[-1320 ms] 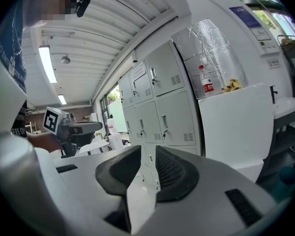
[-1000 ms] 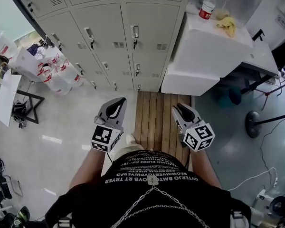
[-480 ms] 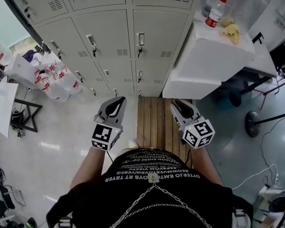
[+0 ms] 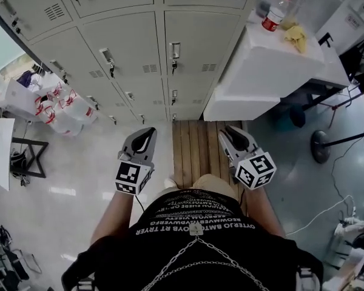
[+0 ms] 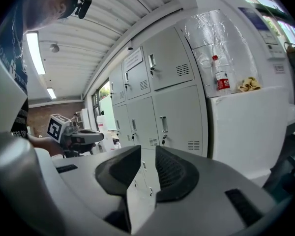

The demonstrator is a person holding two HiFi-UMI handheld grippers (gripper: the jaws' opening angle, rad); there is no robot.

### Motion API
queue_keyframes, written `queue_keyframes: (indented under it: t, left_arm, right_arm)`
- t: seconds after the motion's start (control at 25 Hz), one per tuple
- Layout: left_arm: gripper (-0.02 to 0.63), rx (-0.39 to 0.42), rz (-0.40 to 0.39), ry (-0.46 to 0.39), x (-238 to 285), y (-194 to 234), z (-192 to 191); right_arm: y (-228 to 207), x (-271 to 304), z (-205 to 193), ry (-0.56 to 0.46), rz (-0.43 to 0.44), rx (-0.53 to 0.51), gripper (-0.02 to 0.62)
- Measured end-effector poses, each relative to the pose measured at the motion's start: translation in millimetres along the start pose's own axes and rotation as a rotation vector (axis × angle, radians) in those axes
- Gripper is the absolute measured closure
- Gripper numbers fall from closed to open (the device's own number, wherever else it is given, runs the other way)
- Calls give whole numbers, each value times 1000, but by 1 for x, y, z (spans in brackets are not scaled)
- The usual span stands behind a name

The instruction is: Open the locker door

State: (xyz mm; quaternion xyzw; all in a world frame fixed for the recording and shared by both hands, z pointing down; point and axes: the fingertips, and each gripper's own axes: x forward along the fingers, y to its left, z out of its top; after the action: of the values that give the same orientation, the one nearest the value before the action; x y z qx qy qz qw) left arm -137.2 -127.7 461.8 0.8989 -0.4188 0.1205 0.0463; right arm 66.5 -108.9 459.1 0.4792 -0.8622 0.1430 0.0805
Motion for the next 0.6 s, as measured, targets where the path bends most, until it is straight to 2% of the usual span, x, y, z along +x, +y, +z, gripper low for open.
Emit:
queue_keyframes:
  t: [0.24,0.44,0.6]
  left_arm:
    - [606,24,-27,-21,56,-9,18]
    - [606,23,5,-39,90,-9,45]
    - [606,22,57,-21,117,2,51]
  right_arm:
    - [-48,10,-2,-4,-14,35,506]
    - [-75,36,13,-4,71,30,506]
    - [-101,64,27,-8,130,23,506]
